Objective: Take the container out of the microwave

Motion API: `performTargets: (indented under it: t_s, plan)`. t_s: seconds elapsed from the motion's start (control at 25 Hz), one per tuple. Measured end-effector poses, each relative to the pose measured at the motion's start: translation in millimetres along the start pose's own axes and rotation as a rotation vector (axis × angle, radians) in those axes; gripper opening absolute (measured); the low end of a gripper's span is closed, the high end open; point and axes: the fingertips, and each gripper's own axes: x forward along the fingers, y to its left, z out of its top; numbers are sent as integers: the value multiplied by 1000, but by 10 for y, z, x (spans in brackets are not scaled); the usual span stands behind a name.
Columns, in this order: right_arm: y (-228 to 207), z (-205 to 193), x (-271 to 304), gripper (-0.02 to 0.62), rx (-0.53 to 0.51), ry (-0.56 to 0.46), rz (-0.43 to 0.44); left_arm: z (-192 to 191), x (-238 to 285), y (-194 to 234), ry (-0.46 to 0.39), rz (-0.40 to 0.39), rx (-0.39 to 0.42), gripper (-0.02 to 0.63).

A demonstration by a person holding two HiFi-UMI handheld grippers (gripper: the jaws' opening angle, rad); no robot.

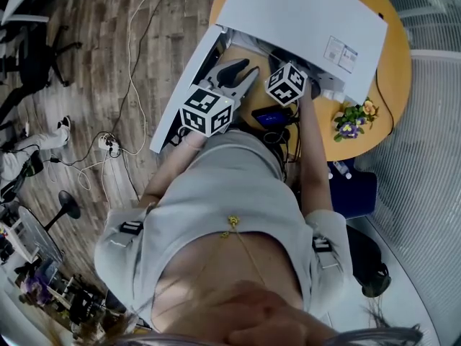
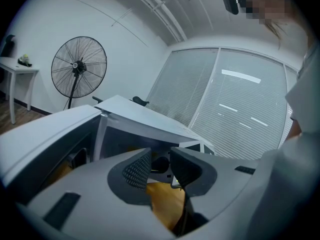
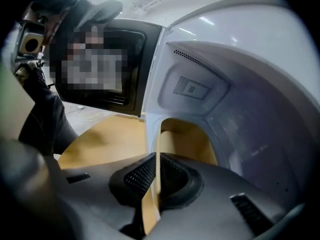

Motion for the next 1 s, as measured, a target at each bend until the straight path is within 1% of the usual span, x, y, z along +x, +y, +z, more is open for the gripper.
performTargets:
  t_s: [0.52, 1.0]
  plan:
    - [51, 35, -129, 31, -4, -22, -21, -59, -63, -53, -1, 0, -23, 118]
    - [163, 76, -318, 31, -31, -58, -30, -148, -127, -110, -12, 24, -43, 118]
